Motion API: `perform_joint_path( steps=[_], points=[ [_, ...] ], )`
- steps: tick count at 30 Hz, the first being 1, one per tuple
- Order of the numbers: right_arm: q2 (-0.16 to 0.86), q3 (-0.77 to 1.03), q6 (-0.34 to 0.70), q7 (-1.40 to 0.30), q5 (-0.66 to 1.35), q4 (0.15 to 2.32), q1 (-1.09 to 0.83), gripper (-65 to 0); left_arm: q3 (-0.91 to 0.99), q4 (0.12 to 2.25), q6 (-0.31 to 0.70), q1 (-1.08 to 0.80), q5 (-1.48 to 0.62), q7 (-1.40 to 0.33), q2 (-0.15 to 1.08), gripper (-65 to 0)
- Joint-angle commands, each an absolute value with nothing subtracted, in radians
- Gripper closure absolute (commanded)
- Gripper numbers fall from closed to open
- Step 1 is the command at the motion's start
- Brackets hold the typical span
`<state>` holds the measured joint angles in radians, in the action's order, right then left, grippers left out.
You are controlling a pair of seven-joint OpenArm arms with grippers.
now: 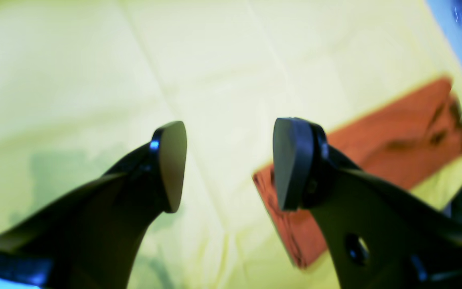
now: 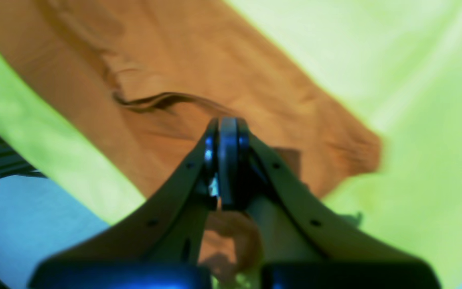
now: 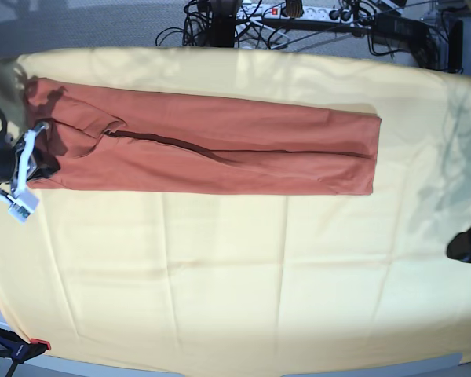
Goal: Fold the T-shirt properly
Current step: 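Move the right gripper to the shirt end beside the left gripper's opposite side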
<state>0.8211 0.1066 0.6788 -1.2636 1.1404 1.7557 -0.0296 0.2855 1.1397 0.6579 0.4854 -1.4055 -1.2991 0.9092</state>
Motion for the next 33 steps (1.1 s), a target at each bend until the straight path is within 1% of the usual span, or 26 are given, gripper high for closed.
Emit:
perform_joint_path(
  steps=[1, 3, 6, 9, 11, 14, 17, 24, 33],
  points=[
    [0.824, 0.119, 0.69, -1.242, 1.129, 1.765, -0.024, 0.0, 0.324, 1.151, 0.653, 0.486, -1.413, -1.289, 0.937, -36.0],
    [0.782, 0.119, 0.688, -1.196, 1.06, 1.765, -0.05, 0.0, 0.373, 1.152, 0.654, 0.436, -1.412, -1.288, 0.936, -36.0],
    [0.733, 0.119, 0.676, -1.073, 0.883, 1.765, -0.097, 0.0, 0.41, 1.152, 0.655, 0.346, -1.411, -1.288, 0.925, -36.0],
    [0.691, 0.119, 0.611, -0.985, 0.717, 1.765, -0.139, 0.0, 0.428, 1.152, 0.658, 0.262, -1.41, -1.287, 0.908, -36.0],
    [0.665, 0.118, 0.575, -0.966, 0.668, 1.765, -0.165, 0.0, 0.432, 1.152, 0.658, 0.217, -1.402, -1.286, 0.888, -36.0],
    [0.626, 0.118, 0.57, -0.957, 0.621, 1.765, -0.197, 0.0, 0.434, 1.152, 0.659, 0.171, -1.362, -1.274, 0.846, -36.0],
    [0.599, 0.118, 0.535, -0.934, 0.558, 1.765, -0.219, 0.0, 0.435, 1.152, 0.657, 0.155, -1.303, -1.25, 0.797, -36.0],
    [0.577, 0.118, 0.503, -0.935, 0.545, 1.765, -0.221, 0.0, 0.434, 1.152, 0.654, 0.114, -1.274, -1.238, 0.686, -36.0],
    [0.577, 0.118, 0.505, -0.934, 0.546, 1.765, -0.221, 0.0, 0.408, 1.152, 0.658, 0.077, -1.265, -1.239, 0.589, -36.1]
  ],
)
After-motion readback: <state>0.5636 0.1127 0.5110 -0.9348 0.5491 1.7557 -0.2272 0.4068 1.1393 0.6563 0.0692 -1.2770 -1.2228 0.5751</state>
